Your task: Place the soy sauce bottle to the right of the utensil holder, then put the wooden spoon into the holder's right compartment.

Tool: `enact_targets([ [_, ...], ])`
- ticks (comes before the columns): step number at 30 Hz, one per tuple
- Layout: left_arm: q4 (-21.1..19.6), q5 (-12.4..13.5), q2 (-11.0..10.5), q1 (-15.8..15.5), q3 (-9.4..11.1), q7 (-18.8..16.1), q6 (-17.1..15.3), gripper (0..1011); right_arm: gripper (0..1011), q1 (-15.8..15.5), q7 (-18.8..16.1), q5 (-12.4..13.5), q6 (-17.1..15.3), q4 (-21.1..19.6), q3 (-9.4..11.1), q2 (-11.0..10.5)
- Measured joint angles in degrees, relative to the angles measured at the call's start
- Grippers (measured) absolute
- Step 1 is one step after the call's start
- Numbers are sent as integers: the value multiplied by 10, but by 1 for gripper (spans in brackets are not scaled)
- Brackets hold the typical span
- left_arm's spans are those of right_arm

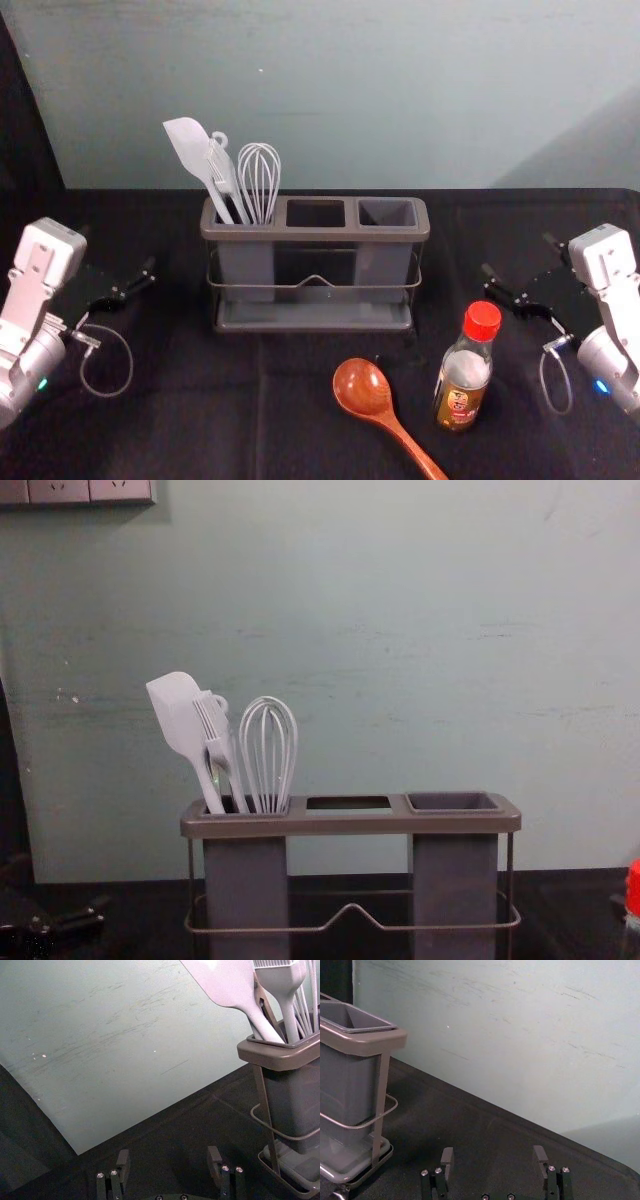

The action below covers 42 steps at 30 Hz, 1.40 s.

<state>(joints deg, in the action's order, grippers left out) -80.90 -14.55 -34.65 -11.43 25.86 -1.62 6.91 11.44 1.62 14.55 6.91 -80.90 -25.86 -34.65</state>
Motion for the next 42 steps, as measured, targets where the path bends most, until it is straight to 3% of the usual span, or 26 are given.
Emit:
enact_targets([
  [20, 0, 0, 0, 0, 0, 0, 0, 1012, 1003, 0, 0, 0, 0, 0, 0, 0],
  [28, 0, 0, 0, 0, 0, 0, 0, 1012, 1003, -56, 13, -8, 20, -49, 27, -16],
  [35, 0, 0, 0, 0, 0, 0, 0, 1012, 1003, -124, 19, -12, 25, -118, 53, -50],
  [39, 0, 0, 0, 0, 0, 0, 0, 1011, 1002, -165, 9, 8, 33, -156, 74, -71],
  [42, 0, 0, 0, 0, 0, 0, 0, 1011, 1002, -202, -30, 65, 50, -186, 101, -88],
])
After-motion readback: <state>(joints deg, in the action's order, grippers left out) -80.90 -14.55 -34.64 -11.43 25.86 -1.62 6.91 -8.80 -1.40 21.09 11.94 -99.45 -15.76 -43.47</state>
